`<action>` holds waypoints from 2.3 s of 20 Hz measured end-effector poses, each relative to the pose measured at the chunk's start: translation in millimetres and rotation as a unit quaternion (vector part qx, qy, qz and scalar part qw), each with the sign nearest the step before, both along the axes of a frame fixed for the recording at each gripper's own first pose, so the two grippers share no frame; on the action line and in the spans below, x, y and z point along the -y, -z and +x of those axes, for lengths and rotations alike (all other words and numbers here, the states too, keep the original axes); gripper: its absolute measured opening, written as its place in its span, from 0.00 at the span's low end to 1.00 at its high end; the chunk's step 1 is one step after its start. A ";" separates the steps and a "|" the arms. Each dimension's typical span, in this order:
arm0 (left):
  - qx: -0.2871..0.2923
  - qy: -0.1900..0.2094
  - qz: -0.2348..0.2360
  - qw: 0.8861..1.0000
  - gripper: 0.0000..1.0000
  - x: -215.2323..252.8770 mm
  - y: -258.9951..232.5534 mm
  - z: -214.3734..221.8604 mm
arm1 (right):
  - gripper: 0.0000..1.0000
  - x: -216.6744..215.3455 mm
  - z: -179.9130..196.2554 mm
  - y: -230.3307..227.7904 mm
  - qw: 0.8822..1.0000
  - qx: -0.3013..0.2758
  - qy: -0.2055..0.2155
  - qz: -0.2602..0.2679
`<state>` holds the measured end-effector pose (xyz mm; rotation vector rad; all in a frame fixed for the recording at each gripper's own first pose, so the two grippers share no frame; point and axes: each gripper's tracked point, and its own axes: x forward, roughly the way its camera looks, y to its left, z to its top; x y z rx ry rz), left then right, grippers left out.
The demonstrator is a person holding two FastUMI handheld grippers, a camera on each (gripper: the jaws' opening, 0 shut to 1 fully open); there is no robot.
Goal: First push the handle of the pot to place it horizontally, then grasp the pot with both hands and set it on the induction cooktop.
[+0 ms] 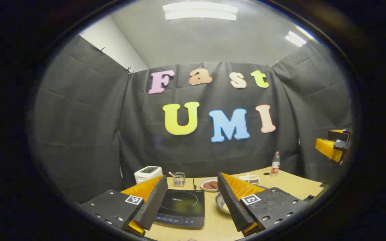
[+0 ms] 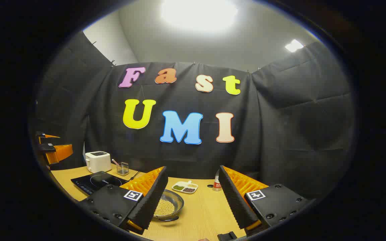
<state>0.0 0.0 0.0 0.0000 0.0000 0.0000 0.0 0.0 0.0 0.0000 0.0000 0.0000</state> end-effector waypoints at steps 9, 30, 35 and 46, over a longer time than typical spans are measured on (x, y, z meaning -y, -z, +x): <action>0.008 -0.010 0.010 1.000 0.89 -10.3 -5.5 1.9 | 0.96 -2.1 2.6 7.4 1.000 -0.014 -0.001 0.016; 0.015 -0.015 0.028 0.999 0.90 -20.5 -6.2 7.1 | 0.50 -12.2 17.8 18.8 0.999 -0.040 -0.013 0.025; 0.013 -0.020 0.028 0.999 0.88 -31.7 -5.7 9.9 | 0.28 -23.9 18.2 23.8 0.998 -0.053 -0.031 0.029; 0.021 -0.019 0.029 0.999 0.89 -70.1 -3.3 24.5 | 0.06 -80.7 28.6 48.4 0.991 -0.091 -0.099 -0.009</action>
